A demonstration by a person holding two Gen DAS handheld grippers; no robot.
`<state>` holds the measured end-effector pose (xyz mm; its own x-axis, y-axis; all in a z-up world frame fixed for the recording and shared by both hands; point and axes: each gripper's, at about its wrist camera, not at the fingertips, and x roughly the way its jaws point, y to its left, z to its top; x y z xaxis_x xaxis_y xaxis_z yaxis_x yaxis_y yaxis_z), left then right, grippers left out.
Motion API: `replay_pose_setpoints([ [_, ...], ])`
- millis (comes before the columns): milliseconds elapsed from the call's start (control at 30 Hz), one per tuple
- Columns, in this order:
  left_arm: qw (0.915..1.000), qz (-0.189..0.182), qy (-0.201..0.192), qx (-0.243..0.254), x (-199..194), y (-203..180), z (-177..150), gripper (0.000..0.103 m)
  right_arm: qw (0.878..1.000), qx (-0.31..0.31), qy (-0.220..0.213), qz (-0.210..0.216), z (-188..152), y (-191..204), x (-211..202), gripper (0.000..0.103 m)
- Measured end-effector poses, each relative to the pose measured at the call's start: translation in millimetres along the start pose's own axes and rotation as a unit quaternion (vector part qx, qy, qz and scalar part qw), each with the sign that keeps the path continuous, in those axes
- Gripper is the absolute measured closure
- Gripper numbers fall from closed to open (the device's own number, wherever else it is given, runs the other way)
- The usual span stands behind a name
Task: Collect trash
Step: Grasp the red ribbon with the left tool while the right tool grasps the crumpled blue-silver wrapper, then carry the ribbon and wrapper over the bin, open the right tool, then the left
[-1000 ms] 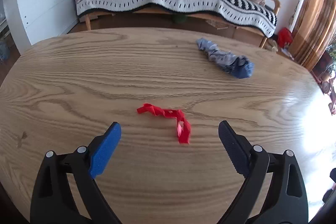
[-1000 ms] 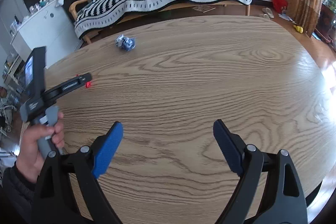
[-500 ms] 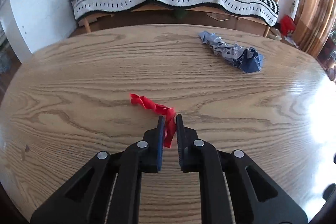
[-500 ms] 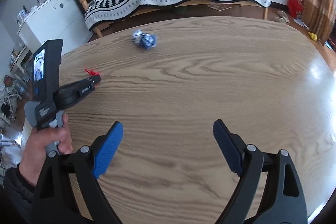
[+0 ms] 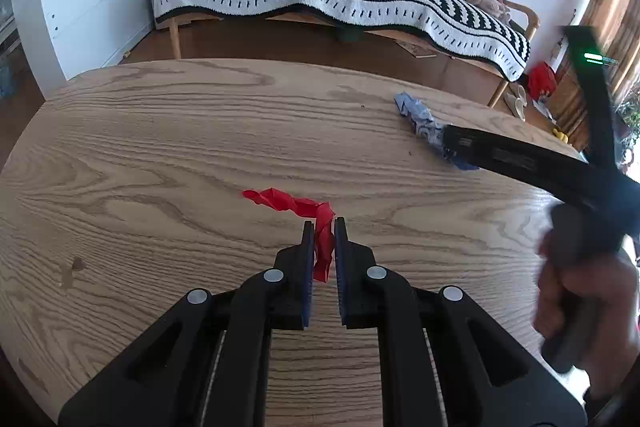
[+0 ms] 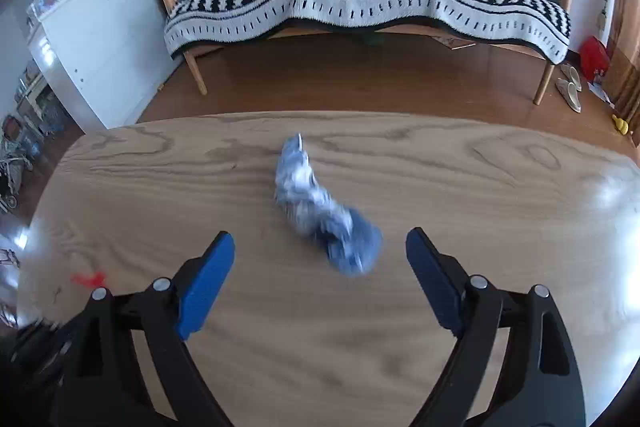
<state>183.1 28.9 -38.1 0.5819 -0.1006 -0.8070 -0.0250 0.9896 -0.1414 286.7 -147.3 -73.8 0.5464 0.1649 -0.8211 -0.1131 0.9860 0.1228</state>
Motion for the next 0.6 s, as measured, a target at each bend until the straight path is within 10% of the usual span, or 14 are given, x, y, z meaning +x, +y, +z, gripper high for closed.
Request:
replay_pose_setpoints([
  [100,1.0,-0.002,0.004,0.003,2.2,-3.2,-0.5,0.094,1.0,-0.001,0.019,-0.007,6.0,-1.1,21.9,0.021],
  [233,1.0,-0.003,0.003,0.002,1.5,-5.0,1.0,0.094,1.0,-0.009,0.028,0.007,1.2,-2.0,24.8,0.069],
  [600,0.9984,-0.036,-0.009,0.043,-27.9,-52.7,-21.6,0.094,0.999,0.014,-0.029,-0.006,-86.7,-63.7,-116.4,0.071],
])
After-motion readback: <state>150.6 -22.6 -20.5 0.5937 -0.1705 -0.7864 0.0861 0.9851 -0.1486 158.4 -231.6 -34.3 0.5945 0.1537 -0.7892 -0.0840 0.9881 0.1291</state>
